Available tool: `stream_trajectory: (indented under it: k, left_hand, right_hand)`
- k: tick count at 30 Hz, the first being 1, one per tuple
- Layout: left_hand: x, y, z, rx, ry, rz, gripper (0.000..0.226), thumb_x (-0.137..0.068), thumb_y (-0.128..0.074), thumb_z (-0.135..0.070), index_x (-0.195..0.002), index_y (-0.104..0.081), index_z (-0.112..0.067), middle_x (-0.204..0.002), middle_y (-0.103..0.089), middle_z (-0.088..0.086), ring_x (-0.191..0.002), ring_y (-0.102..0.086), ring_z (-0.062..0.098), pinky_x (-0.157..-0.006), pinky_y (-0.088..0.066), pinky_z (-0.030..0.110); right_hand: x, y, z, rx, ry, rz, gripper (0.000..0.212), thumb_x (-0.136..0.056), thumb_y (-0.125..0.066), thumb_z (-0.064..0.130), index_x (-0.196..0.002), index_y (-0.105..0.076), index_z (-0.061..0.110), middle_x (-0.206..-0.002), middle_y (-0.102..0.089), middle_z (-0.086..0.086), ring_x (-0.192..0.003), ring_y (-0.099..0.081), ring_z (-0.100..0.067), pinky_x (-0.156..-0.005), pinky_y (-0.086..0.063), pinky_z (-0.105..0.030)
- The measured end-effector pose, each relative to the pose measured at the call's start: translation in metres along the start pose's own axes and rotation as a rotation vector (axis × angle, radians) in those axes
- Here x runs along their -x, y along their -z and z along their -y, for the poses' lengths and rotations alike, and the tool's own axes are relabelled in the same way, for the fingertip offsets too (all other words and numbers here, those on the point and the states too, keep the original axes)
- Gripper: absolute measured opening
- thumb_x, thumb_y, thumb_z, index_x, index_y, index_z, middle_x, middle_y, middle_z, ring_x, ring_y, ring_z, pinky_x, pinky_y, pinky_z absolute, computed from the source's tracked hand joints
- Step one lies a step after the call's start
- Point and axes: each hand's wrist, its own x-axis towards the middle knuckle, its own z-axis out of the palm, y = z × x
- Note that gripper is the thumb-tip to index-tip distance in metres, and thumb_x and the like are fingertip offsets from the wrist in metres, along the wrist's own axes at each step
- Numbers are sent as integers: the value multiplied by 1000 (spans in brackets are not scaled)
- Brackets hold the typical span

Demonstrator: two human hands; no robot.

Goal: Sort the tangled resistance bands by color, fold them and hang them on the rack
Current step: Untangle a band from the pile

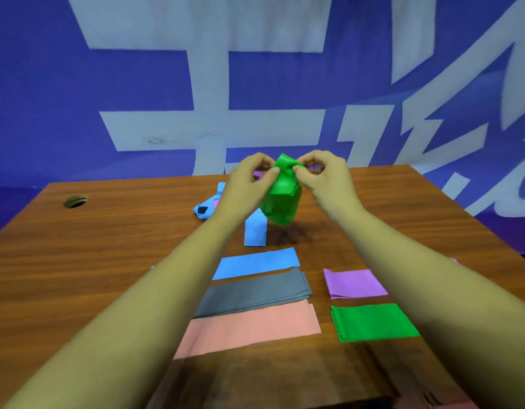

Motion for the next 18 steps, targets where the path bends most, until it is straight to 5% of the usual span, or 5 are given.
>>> stream_trajectory:
  k: [4,9,12,18]
  left_hand:
    - [13,20,-49,134,-35,-18,7,-93,-60,-23,-87,-57,-20,-78,-59,-12,-74,-56,1,-74,-44,21]
    - [44,37,-89,161,-39,-73,9,-93,-63,-21,-90,-59,-14,-88,-60,-1,-78,-56,4,-72,-44,19]
    - [68,37,-99,243,66,5,23,-89,-65,-32,-96,-61,-10,-95,-63,11,-82,-59,14,-74,-51,32]
    - [107,35,-115,453,120,166,20,-94,-60,-10,-109,-49,-2,-85,-70,11,-68,-67,13,-59,-45,18]
  right_hand:
    - [7,26,48,-121,22,-12,4,-83,-68,9,-84,-69,14,-69,-62,9,-57,-52,6,-62,-40,-14]
    - [33,48,91,-311,-94,1,12,-85,-64,6,-76,-66,12,-43,-52,14,-44,-44,0,-47,-35,-15]
    - [52,57,105,-382,-175,8,13,-85,-63,8,-72,-66,12,-49,-51,7,-48,-43,-10,-46,-33,-23]
    - [78,73,122,-411,-256,-3,15,-83,-61,7,-69,-64,12,-61,-52,-9,-50,-44,-15,-46,-34,-22]
